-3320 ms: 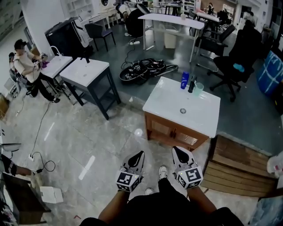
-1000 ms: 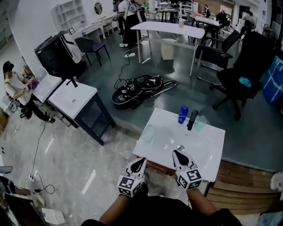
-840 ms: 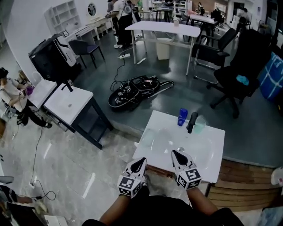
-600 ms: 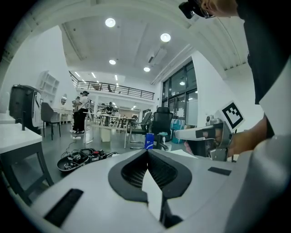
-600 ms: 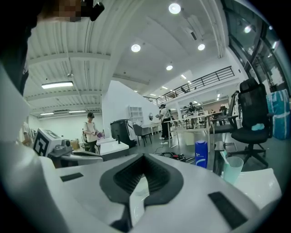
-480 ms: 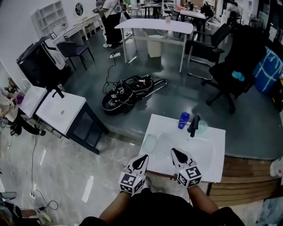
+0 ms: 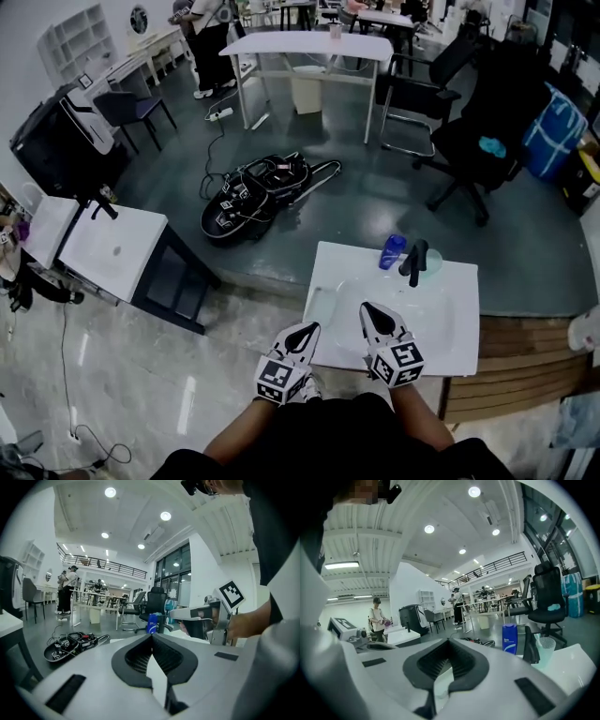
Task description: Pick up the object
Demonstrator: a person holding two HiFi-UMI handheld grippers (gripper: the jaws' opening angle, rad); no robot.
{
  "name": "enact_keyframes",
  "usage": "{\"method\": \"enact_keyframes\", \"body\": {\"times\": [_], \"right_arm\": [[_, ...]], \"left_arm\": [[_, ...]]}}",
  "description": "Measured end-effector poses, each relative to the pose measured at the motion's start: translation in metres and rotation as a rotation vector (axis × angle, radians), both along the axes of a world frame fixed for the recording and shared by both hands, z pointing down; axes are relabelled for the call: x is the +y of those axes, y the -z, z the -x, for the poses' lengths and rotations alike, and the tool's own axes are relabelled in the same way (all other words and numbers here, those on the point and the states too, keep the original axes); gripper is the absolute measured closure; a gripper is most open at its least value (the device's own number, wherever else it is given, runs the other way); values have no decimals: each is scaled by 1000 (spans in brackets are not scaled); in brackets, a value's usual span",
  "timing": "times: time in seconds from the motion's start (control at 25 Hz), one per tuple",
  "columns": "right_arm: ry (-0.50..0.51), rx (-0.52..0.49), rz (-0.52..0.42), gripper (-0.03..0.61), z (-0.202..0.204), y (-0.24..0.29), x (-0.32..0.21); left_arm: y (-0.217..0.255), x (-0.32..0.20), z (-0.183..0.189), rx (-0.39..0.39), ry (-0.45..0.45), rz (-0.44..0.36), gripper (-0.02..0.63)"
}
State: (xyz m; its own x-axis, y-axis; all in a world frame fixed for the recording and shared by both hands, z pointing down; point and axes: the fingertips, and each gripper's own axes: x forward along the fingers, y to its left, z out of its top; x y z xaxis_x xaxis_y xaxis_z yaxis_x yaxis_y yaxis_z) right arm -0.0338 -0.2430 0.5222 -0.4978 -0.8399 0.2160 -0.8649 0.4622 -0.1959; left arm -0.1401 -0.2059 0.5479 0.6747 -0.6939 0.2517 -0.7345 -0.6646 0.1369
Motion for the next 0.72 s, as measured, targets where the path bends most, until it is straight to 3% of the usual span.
{"method": "enact_keyframes", "body": {"times": [0.12,0.32,0.72], "right_arm": [[-37,-41,18,560,-5,-1,-8],[8,-39,60,560,-8,-14,-8],[75,6,121,560,-18,-42,3]], "left_arm": [[-3,-9,-6,-1,-28,6,600],[-16,-14,-16,-21,-48,34,600],[-49,-23,-19,-57,23,95,600]]}}
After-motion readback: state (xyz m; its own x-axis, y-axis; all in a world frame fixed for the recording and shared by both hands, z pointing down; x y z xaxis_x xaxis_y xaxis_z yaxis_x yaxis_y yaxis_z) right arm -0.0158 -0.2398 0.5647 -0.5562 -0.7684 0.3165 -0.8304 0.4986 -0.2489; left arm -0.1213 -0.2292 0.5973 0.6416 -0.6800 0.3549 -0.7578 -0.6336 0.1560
